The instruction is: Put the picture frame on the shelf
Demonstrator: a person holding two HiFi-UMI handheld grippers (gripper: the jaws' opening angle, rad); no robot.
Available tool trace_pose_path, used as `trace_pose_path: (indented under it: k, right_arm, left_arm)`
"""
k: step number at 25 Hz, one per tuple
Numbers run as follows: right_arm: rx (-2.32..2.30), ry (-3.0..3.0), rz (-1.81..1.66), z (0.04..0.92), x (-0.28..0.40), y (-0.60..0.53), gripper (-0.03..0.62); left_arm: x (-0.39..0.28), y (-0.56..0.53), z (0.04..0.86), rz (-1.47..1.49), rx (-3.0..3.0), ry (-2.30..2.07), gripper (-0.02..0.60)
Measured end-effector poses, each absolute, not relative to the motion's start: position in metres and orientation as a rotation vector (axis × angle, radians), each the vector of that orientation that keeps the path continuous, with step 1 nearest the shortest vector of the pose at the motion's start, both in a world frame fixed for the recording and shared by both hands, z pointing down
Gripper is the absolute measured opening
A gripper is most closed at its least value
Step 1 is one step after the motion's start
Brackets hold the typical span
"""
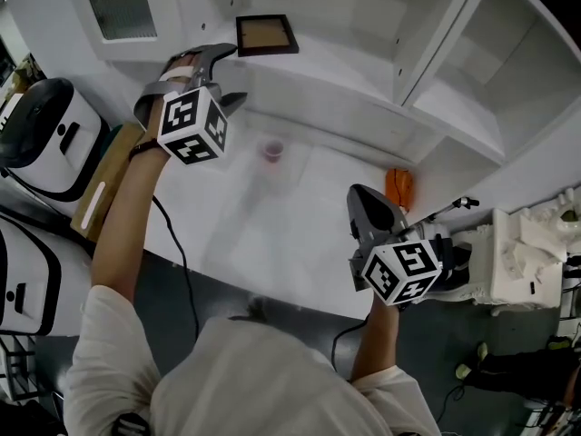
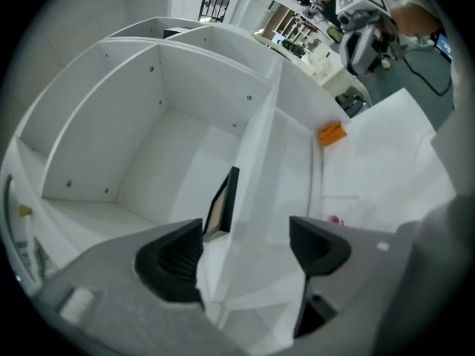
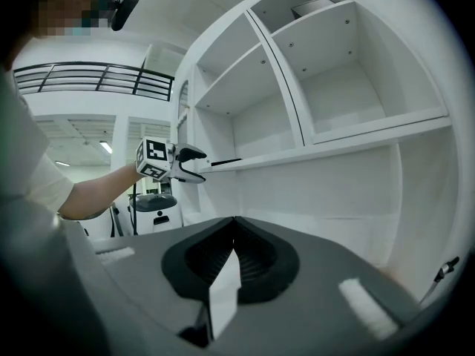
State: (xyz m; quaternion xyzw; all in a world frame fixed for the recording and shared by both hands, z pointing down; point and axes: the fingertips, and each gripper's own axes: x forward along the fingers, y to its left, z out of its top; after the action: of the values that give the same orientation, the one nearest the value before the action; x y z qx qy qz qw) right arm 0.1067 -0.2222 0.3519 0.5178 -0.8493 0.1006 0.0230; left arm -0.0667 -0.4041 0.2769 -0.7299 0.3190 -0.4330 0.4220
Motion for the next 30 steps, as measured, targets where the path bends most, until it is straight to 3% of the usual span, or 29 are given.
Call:
trace_pose_path:
  k: [9, 24, 30]
  right_arm:
    - [1.583, -2.644, 0.276, 0.345, 0.112, -0.192, 0.005]
    - [1.526, -2.649, 0.251, 0.351, 0.122, -0.137, 0.005]
    - [1.521, -2.657, 0.233, 0.348, 0.124, -0.113, 0.005]
  left_arm:
    - [-0.071, -0.359, 0.294, -1.074, -1.939, 0.839, 0.333]
    - [-0.076, -0.275, 0.343, -0.95, -2.093, 1.069, 0.208]
    - [-0.065, -0.221, 0.37, -0.864, -2.289, 1.126, 0.195]
